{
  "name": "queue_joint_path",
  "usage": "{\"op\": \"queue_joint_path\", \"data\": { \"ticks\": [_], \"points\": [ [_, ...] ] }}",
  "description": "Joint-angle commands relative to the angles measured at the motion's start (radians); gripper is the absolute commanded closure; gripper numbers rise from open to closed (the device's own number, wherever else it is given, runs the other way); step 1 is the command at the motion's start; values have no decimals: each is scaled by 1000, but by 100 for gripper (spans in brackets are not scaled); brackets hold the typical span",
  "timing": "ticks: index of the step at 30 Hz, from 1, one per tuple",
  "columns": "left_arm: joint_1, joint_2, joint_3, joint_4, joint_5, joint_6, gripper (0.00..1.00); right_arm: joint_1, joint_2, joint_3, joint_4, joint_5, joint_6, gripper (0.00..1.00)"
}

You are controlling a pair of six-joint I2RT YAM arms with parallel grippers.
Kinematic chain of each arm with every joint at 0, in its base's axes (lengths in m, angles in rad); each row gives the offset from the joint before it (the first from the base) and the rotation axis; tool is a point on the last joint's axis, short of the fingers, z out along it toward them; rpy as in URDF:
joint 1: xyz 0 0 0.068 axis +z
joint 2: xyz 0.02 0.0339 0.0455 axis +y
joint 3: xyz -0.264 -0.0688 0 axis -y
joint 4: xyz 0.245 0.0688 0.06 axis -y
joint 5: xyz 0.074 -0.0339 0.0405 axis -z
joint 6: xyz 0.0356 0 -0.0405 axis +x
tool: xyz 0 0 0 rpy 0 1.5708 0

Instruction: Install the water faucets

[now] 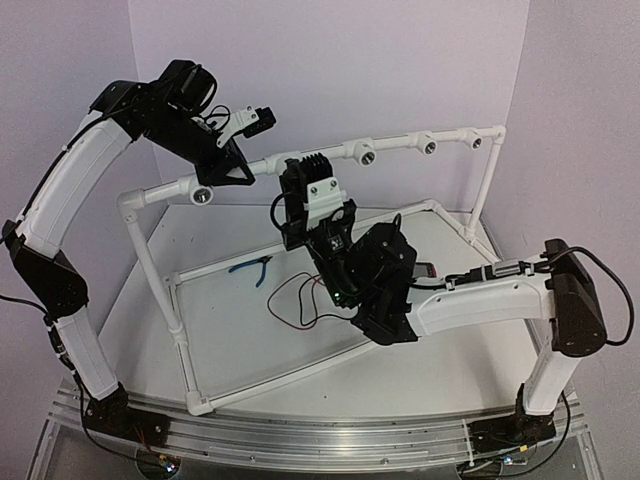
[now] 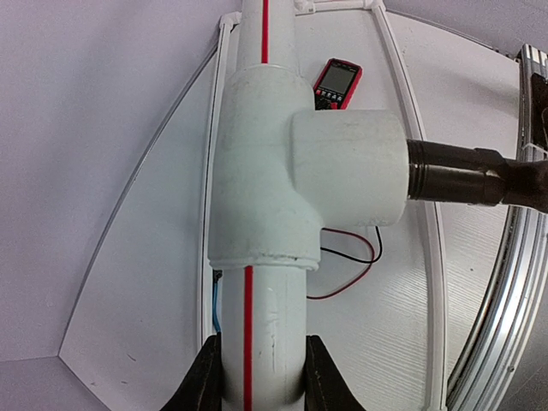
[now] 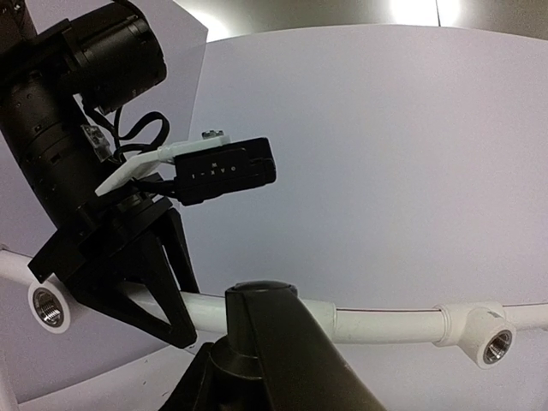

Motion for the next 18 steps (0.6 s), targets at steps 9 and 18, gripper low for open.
{"op": "queue_joint_path", "data": {
  "ticks": [9, 18],
  "points": [
    [-16, -11, -40, -27, 157, -204, 100, -27, 79, 99, -7, 240, 437, 100],
    [-15, -22, -57, -25, 156, -201, 100, -61, 79, 22, -6, 340, 830, 100]
  ]
}}
